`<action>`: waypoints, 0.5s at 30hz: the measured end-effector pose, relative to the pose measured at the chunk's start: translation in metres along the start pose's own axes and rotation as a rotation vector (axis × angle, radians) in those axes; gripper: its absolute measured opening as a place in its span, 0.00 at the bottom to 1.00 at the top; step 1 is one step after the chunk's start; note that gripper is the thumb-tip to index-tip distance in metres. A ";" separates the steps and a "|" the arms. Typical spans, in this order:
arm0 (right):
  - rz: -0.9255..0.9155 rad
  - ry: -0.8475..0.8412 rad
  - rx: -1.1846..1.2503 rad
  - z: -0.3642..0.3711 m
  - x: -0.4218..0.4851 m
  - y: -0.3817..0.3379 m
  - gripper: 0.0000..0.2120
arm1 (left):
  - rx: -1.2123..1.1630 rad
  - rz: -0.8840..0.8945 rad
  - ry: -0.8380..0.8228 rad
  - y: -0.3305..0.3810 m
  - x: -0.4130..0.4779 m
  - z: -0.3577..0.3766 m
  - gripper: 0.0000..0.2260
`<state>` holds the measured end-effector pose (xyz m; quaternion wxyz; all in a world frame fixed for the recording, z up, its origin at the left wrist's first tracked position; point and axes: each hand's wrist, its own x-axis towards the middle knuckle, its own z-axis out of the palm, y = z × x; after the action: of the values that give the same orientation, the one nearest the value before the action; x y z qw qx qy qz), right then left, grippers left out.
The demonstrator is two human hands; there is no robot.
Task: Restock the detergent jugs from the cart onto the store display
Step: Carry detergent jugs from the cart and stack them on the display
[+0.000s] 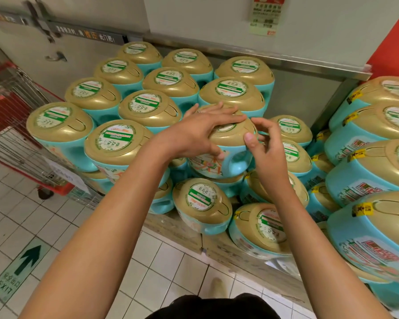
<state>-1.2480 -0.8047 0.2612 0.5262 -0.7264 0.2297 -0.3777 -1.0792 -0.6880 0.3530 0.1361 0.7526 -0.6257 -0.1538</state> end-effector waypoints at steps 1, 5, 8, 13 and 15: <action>-0.006 0.004 0.007 0.001 0.000 0.001 0.16 | -0.013 0.002 0.009 0.001 -0.001 0.001 0.44; -0.021 0.063 0.043 0.003 -0.001 0.001 0.16 | -0.058 -0.004 0.096 0.008 -0.011 0.015 0.40; -0.009 0.080 0.075 0.005 -0.002 0.004 0.15 | -0.050 -0.006 0.236 0.009 -0.020 0.031 0.36; 0.006 0.055 0.090 0.009 -0.002 0.008 0.16 | -0.002 -0.021 0.414 0.006 -0.031 0.054 0.31; 0.012 0.043 0.102 0.009 -0.002 0.007 0.16 | 0.011 -0.017 0.457 0.006 -0.032 0.059 0.30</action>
<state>-1.2420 -0.8004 0.2522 0.5596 -0.6891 0.2258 -0.4013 -1.1142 -0.6584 0.3031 0.2689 0.7738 -0.5731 0.0230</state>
